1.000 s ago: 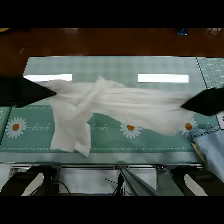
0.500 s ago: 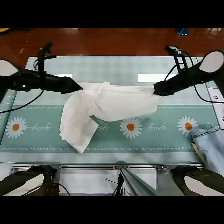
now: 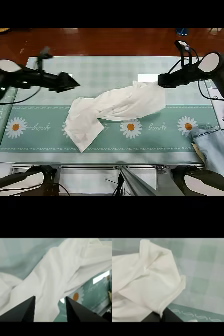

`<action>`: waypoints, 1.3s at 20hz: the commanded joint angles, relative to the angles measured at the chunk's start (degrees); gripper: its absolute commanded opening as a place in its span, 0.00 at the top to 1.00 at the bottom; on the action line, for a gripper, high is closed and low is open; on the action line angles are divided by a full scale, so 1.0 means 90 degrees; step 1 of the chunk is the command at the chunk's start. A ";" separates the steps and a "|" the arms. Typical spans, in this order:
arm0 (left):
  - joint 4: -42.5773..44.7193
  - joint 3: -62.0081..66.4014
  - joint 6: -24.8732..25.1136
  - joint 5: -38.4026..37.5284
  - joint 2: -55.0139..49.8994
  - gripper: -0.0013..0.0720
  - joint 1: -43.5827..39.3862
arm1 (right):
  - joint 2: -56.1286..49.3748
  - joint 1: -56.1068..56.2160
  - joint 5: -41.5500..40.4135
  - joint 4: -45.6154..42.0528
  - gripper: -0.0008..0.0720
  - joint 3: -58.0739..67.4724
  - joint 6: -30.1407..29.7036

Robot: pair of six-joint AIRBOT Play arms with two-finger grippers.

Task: Fold the shirts.

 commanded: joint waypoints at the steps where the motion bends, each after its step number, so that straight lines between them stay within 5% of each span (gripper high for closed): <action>1: 0.0969 0.0192 -0.0481 -0.1865 0.0571 0.36 0.1362 | 0.0078 -0.0005 0.0027 -0.0068 0.94 0.0000 -0.0253; 4: 0.0799 -0.1073 -0.0481 -0.2055 0.1365 0.36 0.2288 | 0.0078 -0.0005 0.0032 -0.0180 0.94 0.0000 -0.0347; 10: 0.0651 -0.3912 -0.0114 -0.1088 0.1627 0.36 0.2166 | 0.0078 -0.0005 0.0049 -0.0177 0.94 0.0000 -0.0406; 19: 0.1365 -0.4124 0.0746 -0.0306 0.1610 0.36 0.2426 | 0.0078 -0.0005 0.0070 -0.0180 0.94 0.0000 -0.0403; 26: 0.0814 -0.4124 0.1095 0.0097 0.0692 0.36 0.2191 | 0.0078 -0.0005 0.0070 -0.0177 0.94 0.0000 -0.0396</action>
